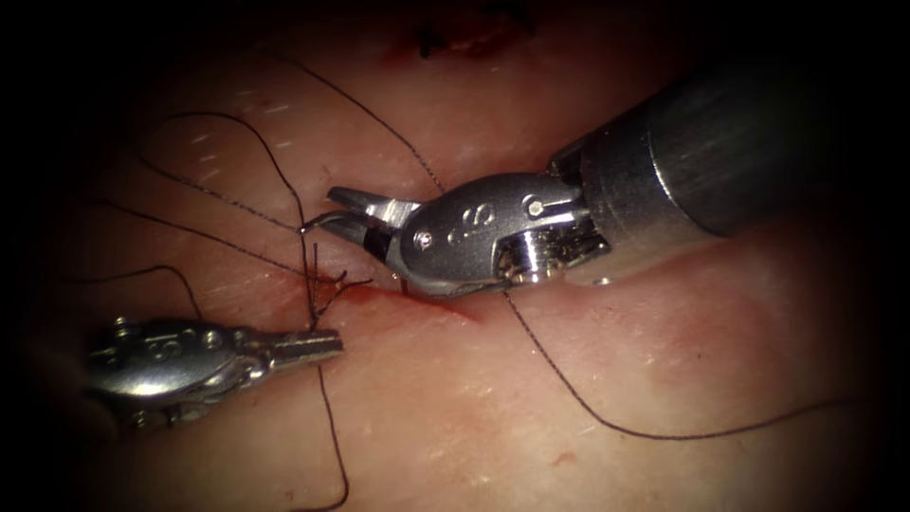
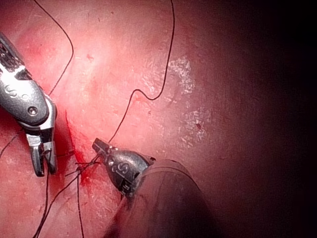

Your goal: Wound Closure

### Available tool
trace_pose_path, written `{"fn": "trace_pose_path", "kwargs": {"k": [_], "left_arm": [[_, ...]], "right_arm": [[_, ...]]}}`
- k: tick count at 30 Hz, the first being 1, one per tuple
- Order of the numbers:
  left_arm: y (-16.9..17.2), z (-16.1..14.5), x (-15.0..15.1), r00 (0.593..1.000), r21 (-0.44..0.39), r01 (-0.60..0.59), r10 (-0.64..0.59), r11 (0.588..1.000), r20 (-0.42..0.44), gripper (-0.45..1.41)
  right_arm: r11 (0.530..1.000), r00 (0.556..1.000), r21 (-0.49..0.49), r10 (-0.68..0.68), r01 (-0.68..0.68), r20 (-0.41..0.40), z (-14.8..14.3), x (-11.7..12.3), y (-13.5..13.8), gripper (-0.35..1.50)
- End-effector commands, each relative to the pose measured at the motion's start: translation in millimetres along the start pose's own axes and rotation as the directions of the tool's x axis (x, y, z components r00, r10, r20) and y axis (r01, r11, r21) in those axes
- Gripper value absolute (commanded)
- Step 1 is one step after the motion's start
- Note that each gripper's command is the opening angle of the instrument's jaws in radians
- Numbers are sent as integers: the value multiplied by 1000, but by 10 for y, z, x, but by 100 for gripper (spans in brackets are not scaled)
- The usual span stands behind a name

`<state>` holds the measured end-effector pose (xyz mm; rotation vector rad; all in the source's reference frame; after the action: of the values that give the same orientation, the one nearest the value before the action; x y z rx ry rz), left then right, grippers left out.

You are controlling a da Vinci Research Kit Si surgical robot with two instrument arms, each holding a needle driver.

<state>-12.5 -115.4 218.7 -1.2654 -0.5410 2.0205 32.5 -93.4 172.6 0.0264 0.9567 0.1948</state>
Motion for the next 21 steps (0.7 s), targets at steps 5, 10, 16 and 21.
{"fn": "trace_pose_path", "kwargs": {"k": [5,10,16,21], "left_arm": [[16,9,-7,1000,-3,5,-5,1000,3,-16],[16,9,-7,1000,-2,5,-5,1000,3,-16],[16,8,-8,1000,-2,5,-5,1000,6,-18],[16,8,-8,1000,-1,6,-6,1000,6,-18]], "right_arm": [[1000,1000,24,19,-19,6,5,-1,-16,-35],[999,999,37,32,-33,19,6,-5,-20,-35],[997,998,63,48,-50,28,8,-8,-25,-35],[994,997,93,62,-65,39,11,-14,-31,-35]]}}
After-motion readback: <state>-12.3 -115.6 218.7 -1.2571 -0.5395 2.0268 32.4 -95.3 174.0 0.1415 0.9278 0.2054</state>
